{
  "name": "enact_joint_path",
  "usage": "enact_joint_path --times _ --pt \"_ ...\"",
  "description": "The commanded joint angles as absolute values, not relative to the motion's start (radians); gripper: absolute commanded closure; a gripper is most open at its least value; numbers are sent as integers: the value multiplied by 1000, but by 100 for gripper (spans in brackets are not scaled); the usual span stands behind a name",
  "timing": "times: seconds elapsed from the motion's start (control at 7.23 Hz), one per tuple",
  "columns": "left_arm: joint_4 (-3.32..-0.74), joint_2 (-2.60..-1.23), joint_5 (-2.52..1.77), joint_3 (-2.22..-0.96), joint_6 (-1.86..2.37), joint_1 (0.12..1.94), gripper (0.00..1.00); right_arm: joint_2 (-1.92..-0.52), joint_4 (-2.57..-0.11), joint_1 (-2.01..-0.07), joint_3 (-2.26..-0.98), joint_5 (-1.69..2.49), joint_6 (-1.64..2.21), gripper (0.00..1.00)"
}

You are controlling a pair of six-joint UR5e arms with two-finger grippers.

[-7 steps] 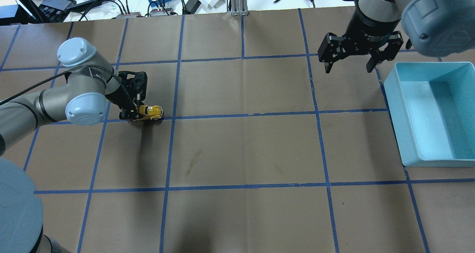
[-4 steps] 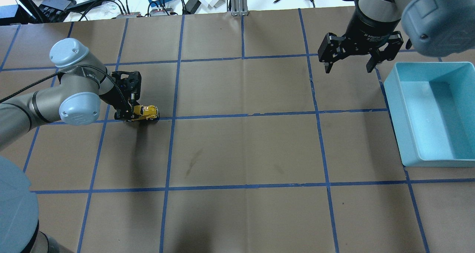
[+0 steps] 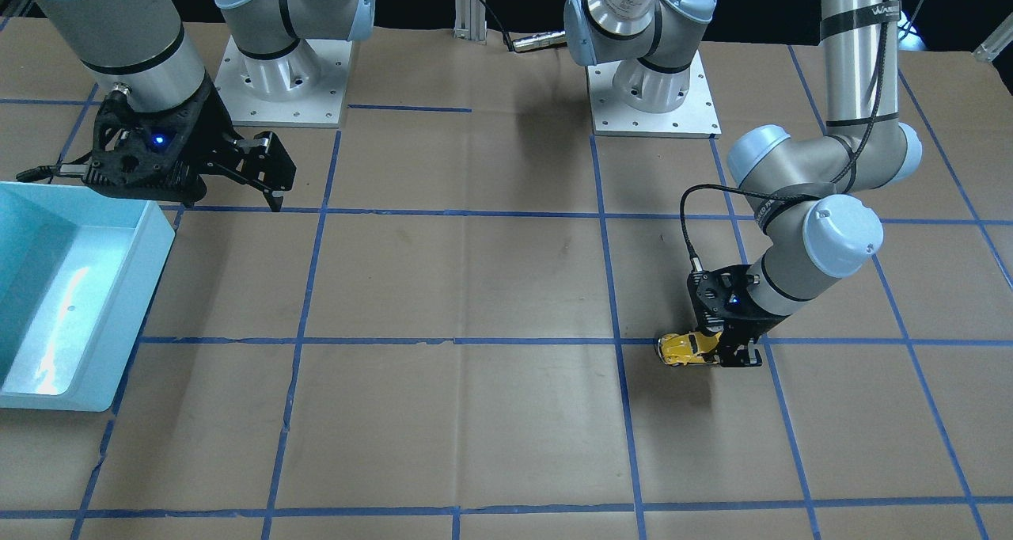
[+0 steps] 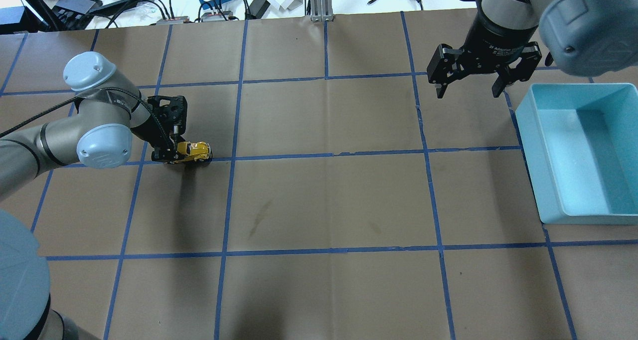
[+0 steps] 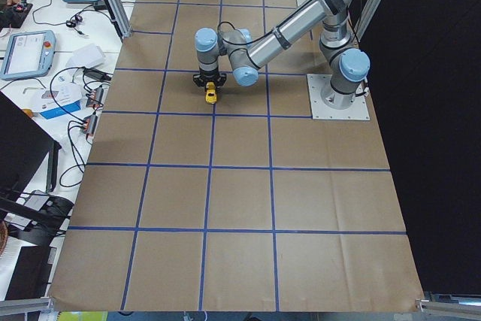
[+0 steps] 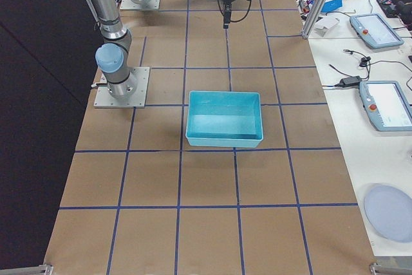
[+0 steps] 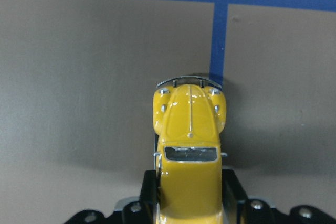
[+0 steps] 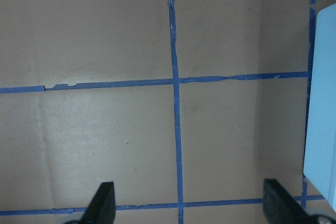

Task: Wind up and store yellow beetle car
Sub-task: 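Keep dragging the pressed car backward with the left gripper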

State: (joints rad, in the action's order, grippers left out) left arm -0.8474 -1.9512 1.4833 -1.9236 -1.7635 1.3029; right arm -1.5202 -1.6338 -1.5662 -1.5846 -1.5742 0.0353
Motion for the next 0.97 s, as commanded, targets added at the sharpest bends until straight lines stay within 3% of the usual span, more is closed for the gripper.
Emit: enact_joint_path --times 0.0,0.83 --pt "-847 -1953 1485 -1924 -1817 1301 71 -1520 -1634 -1566 -1585 -1575 35 0" --pt "-850 -1953 1482 -1922 -1833 1260 71 -1520 -1634 -1566 -1585 -1575 34 0"
